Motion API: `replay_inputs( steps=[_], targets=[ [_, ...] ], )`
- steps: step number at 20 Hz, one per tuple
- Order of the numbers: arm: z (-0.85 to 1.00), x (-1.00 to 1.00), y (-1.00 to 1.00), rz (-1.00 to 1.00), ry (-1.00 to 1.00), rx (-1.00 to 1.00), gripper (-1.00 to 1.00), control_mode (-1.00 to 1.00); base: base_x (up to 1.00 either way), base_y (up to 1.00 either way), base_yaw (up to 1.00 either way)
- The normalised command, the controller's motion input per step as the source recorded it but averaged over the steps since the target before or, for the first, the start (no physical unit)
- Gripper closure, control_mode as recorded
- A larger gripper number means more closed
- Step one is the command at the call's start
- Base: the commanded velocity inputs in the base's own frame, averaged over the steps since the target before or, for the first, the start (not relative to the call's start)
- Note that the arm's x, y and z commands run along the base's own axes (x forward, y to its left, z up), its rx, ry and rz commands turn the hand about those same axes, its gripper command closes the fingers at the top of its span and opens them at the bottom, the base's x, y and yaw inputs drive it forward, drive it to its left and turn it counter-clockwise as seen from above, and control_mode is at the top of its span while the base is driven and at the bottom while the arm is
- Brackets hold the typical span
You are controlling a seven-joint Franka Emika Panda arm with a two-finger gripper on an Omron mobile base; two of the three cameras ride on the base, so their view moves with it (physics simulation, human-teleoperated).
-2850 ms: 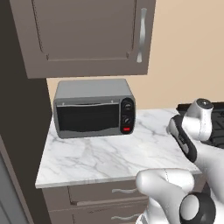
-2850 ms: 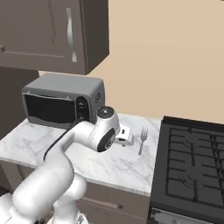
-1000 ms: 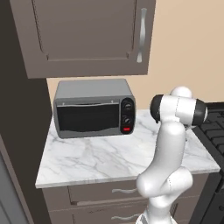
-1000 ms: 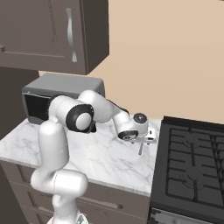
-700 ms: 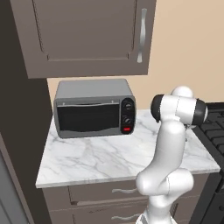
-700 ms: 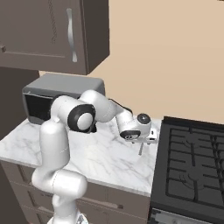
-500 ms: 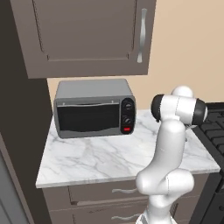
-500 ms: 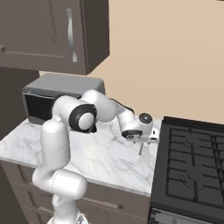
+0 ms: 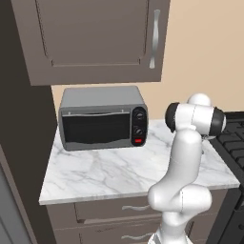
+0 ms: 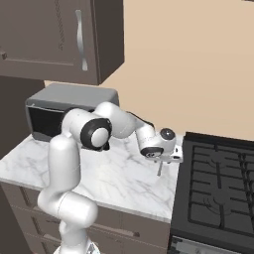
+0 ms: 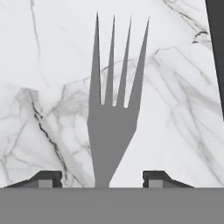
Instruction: Organize the utensils by type. Pick up the wooden spoons from the counter and place them in the open cabinet. Then pick up the metallic utensils from the counter and place them in the open drawer.
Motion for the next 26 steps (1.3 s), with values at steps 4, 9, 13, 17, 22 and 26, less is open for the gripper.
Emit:
replay_inputs(
  steps=[4,9,13,17,22,26],
  targets=[
    [-0.17,-0.01,0.00,-0.03,0.00,0.00,1.00,-1.00,0.00,0.00,0.00],
    [0.03,-0.15,0.00,-0.01,0.00,0.05,1.00,-1.00,0.00,0.00,0.00],
    [0.44,-0.24,0.01,-0.02,0.01,0.10,1.00,-1.00,0.00,0.00,0.00],
    [0.77,-0.31,0.00,-0.02,-0.02,0.13,1.00,-1.00,0.00,0.00,0.00],
    [0.92,-0.38,0.09,-0.01,-0.04,0.03,1.00,-1.00,0.00,0.00,0.00],
    [0.76,-0.55,0.24,-0.06,-0.05,0.00,1.00,-1.00,0.00,0.00,0.00]
  ],
)
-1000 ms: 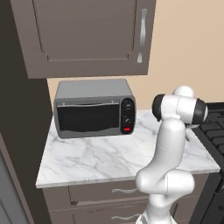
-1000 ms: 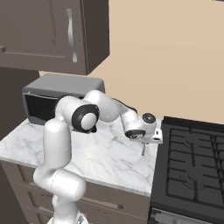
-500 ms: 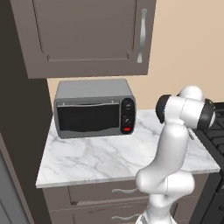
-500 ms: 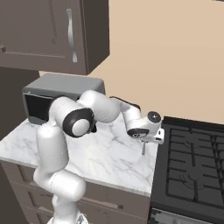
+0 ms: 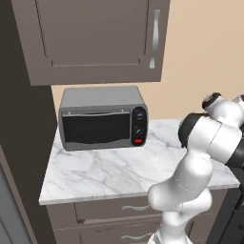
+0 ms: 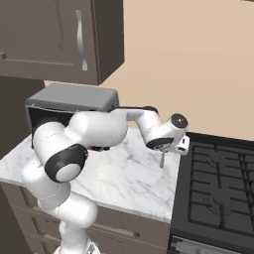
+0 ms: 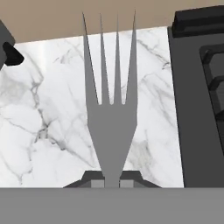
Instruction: Organize the utensils by type. Pick up the wooden spoons from the counter and place them in the open cabinet. Then pick up the metallic utensils from the counter and place them in the open drawer.
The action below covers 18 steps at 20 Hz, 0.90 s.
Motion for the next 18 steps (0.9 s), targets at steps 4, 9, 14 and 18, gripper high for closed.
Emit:
replay_inputs(
  steps=[4,9,14,18],
  targets=[
    [0.58,-0.45,0.42,-0.01,-0.09,-0.05,1.00,-1.00,0.00,0.00,0.00],
    [0.48,-0.55,0.48,-0.02,0.00,-0.06,1.00,-1.00,0.00,0.00,0.00],
    [0.39,-0.40,0.56,-0.02,0.00,-0.17,1.00,-1.00,0.00,0.00,0.00],
    [0.36,-0.40,0.33,0.00,0.07,-0.07,1.00,-1.00,0.00,0.00,0.00]
  ],
)
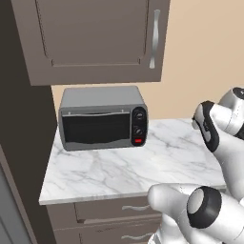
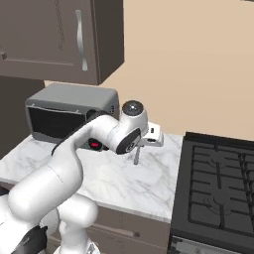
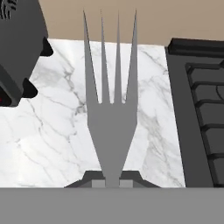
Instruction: Organize the utensils by type. Pick up the wooden spoons from the counter and place them in the open cabinet. Then pick up the metallic utensils from the counter and place them in the open drawer.
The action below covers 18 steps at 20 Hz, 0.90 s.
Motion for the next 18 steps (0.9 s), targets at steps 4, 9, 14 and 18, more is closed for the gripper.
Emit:
replay_inputs(
  steps=[4,9,14,18],
  targets=[
    [0.30,-0.35,0.20,-0.05,0.13,0.00,1.00,-1.00,0.00,0.00,0.00],
    [0.07,-0.16,0.21,-0.02,0.11,0.00,1.00,-1.00,0.00,0.00,0.00],
    [0.00,0.00,0.00,0.00,0.00,0.00,1.00,-1.00,0.00,0.00,0.00],
    [0.00,0.00,0.00,0.00,0.00,0.00,1.00,1.00,-0.21,0.00,0.00]
  ],
)
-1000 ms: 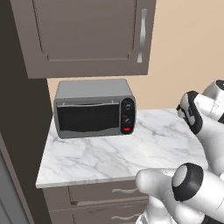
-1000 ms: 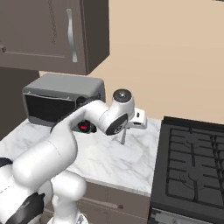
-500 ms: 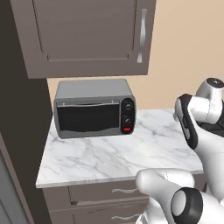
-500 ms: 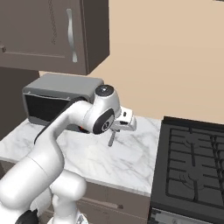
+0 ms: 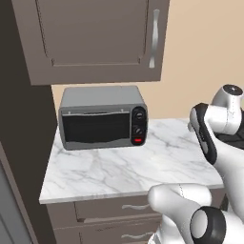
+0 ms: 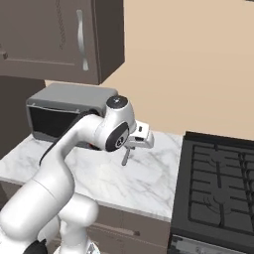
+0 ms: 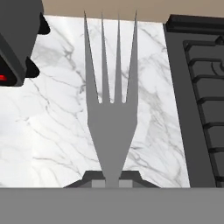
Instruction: Organize the utensils by type. Pick up the wooden spoons from the counter and place them in the open cabinet. Then pick up the metallic utensils from the counter and place them in the open drawer.
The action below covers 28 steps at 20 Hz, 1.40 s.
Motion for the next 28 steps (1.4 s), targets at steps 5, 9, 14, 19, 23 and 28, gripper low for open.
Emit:
replay_inputs(
  steps=[5,9,14,19,23,28],
  targets=[
    [0.00,0.00,0.00,0.00,0.00,0.00,1.00,1.00,-0.69,0.00,0.06],
    [0.00,0.00,0.00,0.00,0.00,0.00,1.00,1.00,-0.97,0.01,0.39],
    [0.00,0.00,0.00,0.00,0.00,0.00,1.00,1.00,-0.54,0.00,0.96],
    [0.00,0.00,0.00,0.00,0.00,0.00,1.00,1.00,-0.14,0.00,1.00],
    [0.00,0.00,0.00,0.00,0.00,0.00,1.00,1.00,-0.16,0.00,1.00],
    [0.00,0.00,0.00,0.00,0.00,0.00,1.00,1.00,-0.18,0.00,1.00]
  ],
)
